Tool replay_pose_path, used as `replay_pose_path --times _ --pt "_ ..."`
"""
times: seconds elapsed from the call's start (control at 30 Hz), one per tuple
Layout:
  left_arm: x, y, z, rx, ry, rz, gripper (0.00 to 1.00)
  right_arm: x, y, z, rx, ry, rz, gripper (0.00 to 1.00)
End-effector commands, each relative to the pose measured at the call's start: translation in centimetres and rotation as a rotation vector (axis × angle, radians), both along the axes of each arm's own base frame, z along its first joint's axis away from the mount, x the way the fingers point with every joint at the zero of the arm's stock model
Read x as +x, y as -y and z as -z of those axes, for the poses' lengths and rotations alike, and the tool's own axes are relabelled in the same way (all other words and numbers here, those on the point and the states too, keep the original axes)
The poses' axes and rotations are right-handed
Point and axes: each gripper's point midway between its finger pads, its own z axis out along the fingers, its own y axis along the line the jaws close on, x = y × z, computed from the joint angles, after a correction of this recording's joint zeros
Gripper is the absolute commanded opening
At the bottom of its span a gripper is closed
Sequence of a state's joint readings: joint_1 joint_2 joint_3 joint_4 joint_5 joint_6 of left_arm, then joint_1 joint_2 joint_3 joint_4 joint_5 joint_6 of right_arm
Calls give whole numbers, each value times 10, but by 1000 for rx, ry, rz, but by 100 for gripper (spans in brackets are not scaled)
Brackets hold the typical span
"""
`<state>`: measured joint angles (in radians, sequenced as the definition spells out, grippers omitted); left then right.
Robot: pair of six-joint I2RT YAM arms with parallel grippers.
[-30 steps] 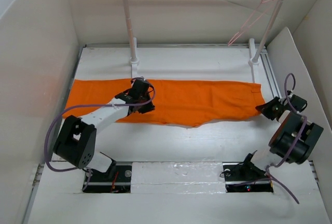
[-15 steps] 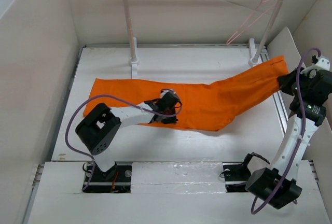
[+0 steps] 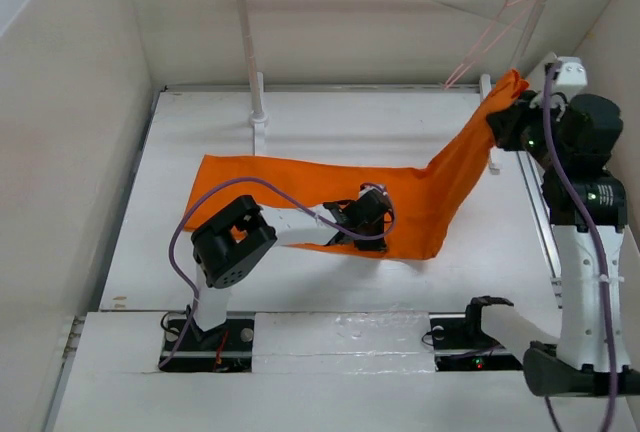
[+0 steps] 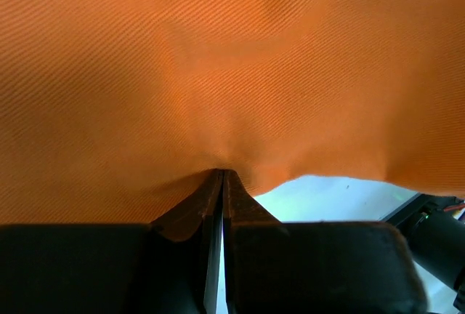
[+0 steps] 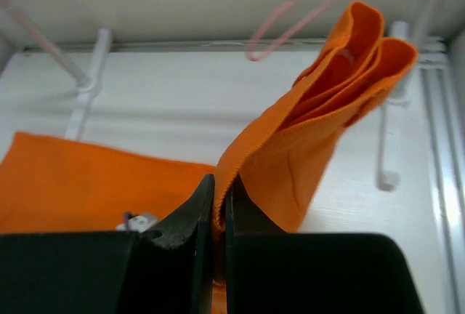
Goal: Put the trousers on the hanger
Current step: Fold the trousers at the center of the board.
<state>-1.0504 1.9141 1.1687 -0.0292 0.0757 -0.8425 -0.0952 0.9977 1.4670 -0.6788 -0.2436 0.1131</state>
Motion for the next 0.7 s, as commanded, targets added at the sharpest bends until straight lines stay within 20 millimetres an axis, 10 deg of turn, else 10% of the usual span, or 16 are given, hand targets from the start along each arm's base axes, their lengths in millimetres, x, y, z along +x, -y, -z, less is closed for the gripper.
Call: replay_pose_path --times 0.0,0.27,0.5,0.57,0.67 --pt "4 -17 -35 -24 34 -32 0 16 -46 -49 40 143 -61 0" --pt "64 -179 -190 -101 374 -452 5 55 -205 -61 97 145 -272 0" --pt "55 -326 -321 -212 673 -866 17 48 -431 -10 140 68 -621 3" --pt "49 -347 -336 -177 714 -926 22 24 -505 44 128 -18 -763 31" --pt "39 -367 -331 -135 706 -1008 36 -1 -547 59 151 -79 -919 68"
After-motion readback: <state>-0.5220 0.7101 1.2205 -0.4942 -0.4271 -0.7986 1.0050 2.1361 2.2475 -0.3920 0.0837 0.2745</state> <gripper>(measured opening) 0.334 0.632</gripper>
